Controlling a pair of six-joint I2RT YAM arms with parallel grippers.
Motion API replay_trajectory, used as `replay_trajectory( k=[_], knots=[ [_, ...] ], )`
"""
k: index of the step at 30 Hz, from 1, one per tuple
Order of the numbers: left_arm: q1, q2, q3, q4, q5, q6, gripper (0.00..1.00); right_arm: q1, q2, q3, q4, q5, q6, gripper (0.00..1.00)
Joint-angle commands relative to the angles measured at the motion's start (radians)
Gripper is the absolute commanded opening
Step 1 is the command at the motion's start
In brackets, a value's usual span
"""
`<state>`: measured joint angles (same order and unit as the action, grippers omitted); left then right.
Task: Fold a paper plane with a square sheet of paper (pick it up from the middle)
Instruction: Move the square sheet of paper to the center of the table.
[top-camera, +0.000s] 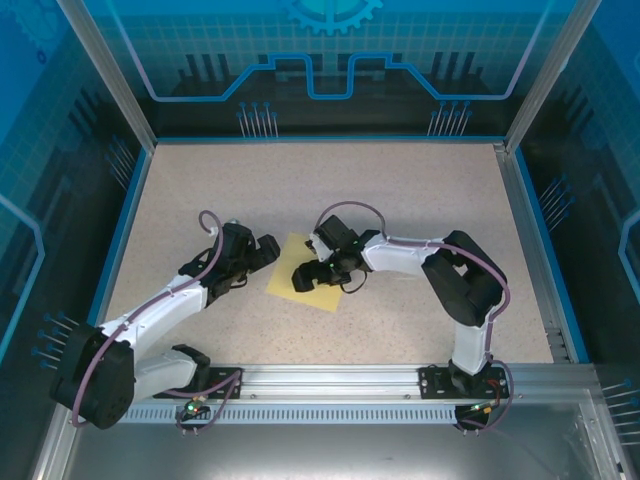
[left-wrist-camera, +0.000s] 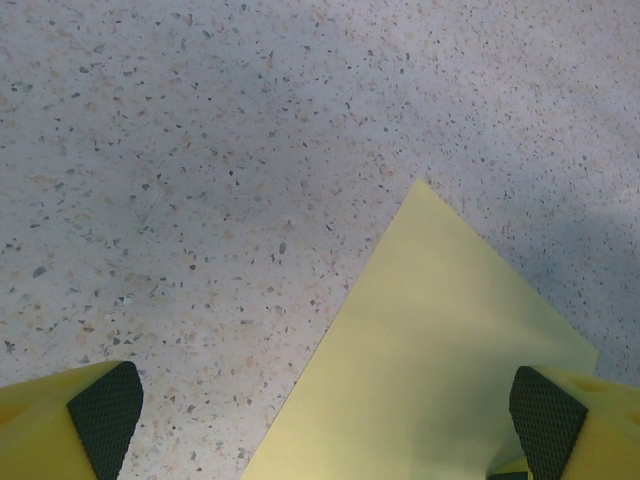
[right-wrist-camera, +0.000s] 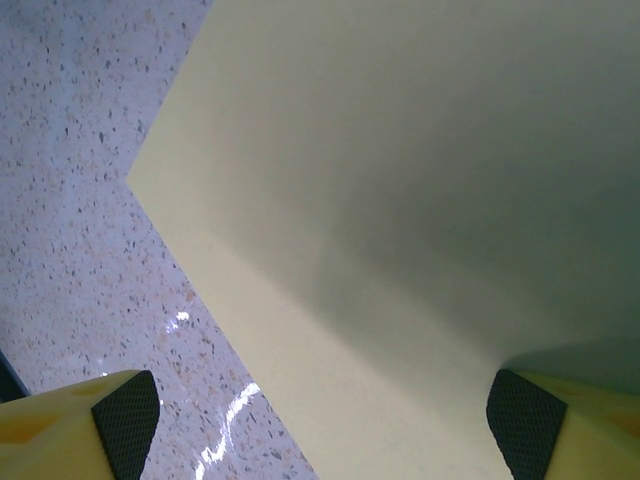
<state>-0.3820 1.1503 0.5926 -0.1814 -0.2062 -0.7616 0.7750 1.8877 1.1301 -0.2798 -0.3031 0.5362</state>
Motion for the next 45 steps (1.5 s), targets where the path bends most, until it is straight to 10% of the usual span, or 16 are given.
replay_trajectory(
  k=[1,27,45],
  knots=[
    [0.006,-0.016,-0.009,-0.016,-0.016,-0.021,0.98,-0.029,0.03,-0.046,-0.106,0.012,-0.116,0.91],
    [0.006,0.013,-0.134,0.292,-0.123,-0.01,0.98,-0.184,-0.054,0.019,-0.213,-0.119,-0.37,0.89],
    [0.006,0.055,-0.007,0.066,0.013,0.061,0.99,-0.15,-0.171,-0.009,-0.209,0.037,-0.082,0.89]
  ],
)
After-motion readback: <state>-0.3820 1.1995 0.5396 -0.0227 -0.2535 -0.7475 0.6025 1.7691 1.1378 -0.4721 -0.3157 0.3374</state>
